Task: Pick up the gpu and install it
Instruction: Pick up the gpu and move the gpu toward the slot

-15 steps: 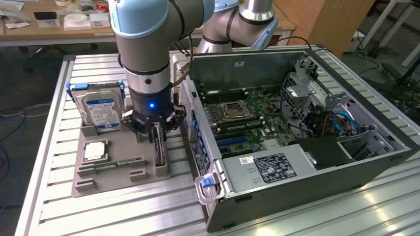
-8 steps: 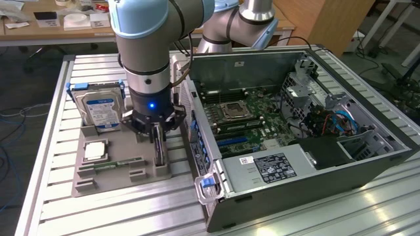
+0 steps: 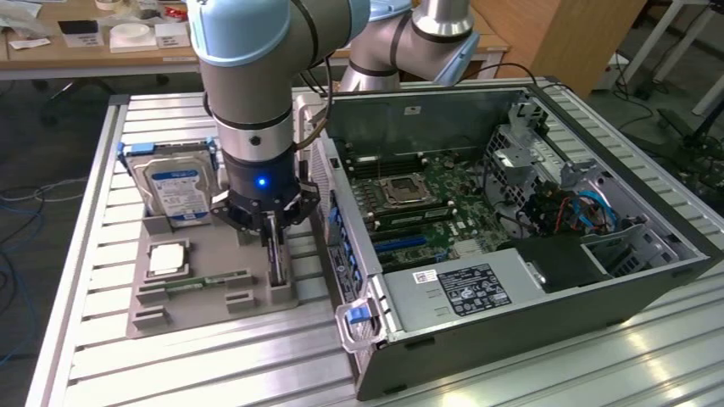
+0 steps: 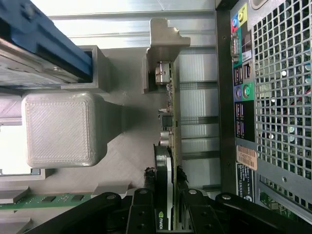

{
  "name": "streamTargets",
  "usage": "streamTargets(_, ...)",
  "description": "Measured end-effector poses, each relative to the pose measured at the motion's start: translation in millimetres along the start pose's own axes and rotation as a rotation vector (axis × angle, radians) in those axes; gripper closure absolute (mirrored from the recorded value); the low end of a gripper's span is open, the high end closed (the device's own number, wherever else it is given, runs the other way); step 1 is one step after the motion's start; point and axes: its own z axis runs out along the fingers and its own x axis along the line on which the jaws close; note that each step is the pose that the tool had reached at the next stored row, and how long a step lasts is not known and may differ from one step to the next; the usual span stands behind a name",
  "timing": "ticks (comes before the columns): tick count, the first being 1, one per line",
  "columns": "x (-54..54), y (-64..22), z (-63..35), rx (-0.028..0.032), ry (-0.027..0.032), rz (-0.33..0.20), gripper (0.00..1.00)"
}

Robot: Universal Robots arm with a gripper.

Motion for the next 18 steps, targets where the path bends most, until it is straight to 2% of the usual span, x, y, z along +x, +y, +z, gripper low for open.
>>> streamTargets(18,0.0,0.0,-0.3,-0.0014,0.0006,-0.014,0.73)
